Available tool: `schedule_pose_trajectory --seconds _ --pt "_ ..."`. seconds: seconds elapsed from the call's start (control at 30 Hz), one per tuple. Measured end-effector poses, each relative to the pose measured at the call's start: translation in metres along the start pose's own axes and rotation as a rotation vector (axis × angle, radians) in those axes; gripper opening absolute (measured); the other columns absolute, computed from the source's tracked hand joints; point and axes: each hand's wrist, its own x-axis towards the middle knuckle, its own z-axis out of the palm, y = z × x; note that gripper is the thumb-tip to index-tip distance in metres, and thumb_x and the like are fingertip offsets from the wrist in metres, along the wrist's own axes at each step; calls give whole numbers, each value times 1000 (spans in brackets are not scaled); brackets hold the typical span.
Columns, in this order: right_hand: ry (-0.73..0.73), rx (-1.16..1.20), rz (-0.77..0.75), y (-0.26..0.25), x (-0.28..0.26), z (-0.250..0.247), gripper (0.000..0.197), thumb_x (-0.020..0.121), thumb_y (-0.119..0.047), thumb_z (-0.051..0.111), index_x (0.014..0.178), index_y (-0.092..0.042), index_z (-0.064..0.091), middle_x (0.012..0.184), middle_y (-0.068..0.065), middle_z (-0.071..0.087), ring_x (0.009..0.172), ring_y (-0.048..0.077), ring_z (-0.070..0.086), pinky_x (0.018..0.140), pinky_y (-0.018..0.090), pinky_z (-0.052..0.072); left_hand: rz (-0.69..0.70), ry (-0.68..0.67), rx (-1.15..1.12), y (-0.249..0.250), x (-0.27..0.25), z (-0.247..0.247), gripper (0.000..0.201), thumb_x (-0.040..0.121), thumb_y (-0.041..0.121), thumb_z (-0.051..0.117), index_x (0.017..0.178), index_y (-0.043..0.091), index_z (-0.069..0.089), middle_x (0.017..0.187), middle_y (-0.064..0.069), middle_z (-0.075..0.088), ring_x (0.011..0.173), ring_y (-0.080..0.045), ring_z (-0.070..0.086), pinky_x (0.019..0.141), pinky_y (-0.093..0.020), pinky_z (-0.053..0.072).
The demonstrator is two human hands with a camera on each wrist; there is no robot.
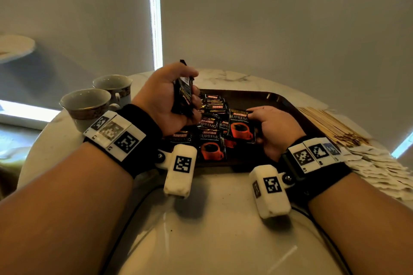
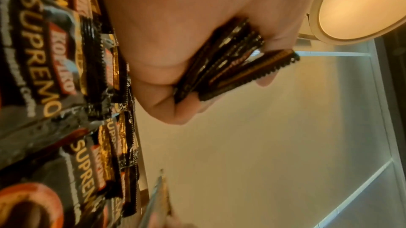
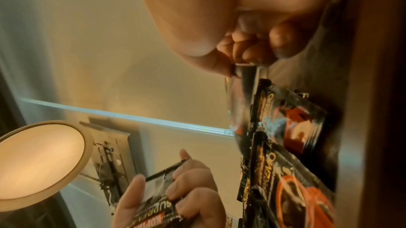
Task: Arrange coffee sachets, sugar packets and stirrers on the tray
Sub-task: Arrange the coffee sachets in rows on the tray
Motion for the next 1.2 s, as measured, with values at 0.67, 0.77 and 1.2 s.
schedule_pose_trajectory --seconds 0.67,0.77,1.2 --pt "-161 -280 74 -4 0 -4 13 90 0 64 97 -10 70 99 17 73 81 29 70 62 35 54 -267 9 246 -19 9 8 29 88 21 56 116 18 62 81 -3 61 68 -16 62 90 -54 54" --pt "-162 -274 80 -3 2 -5 14 89 0 67 98 -10 69 99 13 73 86 25 73 70 39 61 -268 13 245 -19 10 7 32 87 20 57 119 18 61 82 -4 61 69 -17 62 88 -52 55" --pt "-110 -237 82 4 10 -4 9 93 -15 61 97 -7 60 84 12 60 56 20 48 47 30 33 -251 38 262 -21 11 6 33 87 19 56 119 15 61 83 -6 61 67 -18 62 88 -50 57"
